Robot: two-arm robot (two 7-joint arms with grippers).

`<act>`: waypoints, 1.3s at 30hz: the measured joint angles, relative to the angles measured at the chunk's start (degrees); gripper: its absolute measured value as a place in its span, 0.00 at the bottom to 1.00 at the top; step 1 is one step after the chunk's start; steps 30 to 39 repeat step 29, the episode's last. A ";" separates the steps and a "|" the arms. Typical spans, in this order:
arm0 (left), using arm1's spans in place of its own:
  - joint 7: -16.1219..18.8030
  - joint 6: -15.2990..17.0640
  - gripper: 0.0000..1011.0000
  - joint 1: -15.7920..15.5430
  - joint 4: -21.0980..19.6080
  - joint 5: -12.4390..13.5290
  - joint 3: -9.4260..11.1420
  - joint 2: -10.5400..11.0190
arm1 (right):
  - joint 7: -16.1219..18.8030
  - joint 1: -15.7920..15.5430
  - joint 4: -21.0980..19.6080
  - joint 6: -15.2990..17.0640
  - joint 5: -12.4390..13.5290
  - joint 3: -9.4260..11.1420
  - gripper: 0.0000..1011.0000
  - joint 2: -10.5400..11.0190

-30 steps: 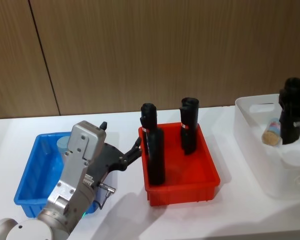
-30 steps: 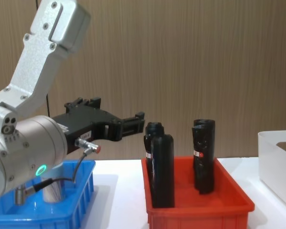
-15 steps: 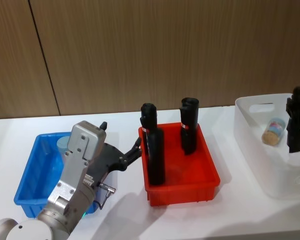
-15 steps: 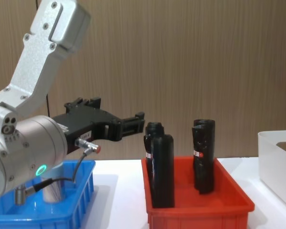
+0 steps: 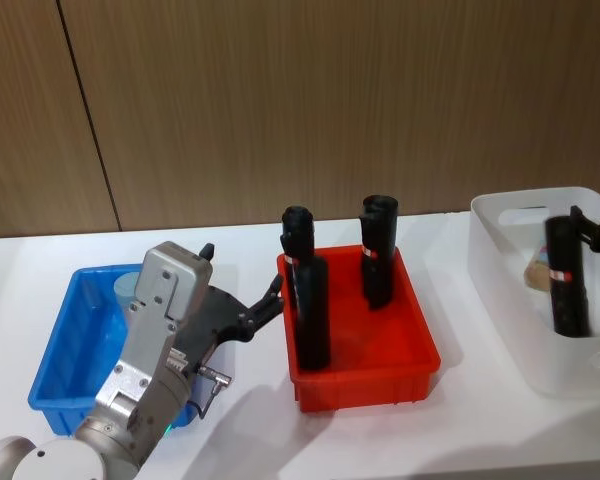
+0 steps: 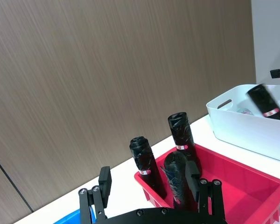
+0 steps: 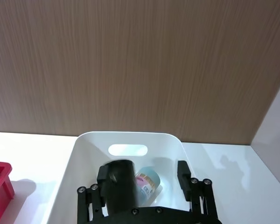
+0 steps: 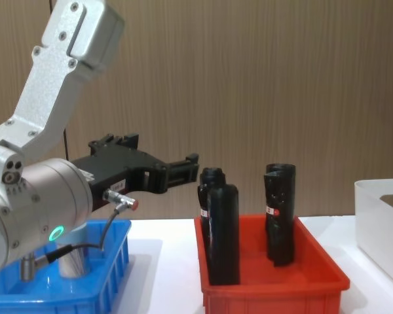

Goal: Pick the cotton swabs from the blue box and place them into the white box.

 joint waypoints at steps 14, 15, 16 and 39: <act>0.00 0.00 0.99 0.00 0.00 0.00 0.00 0.00 | 0.31 -0.92 -0.91 -0.76 0.46 0.58 0.99 0.30; 0.00 0.00 0.99 0.00 0.00 0.00 0.00 0.00 | 0.33 -0.94 -0.95 -0.78 0.47 0.59 0.99 0.31; 0.00 0.00 0.99 0.00 0.00 0.00 0.00 0.00 | 0.35 -0.98 -0.99 -0.83 0.48 0.61 0.99 0.33; 0.00 0.00 0.99 0.00 0.00 0.00 0.00 0.00 | 0.46 -1.21 -1.22 -1.00 0.62 0.74 0.99 0.39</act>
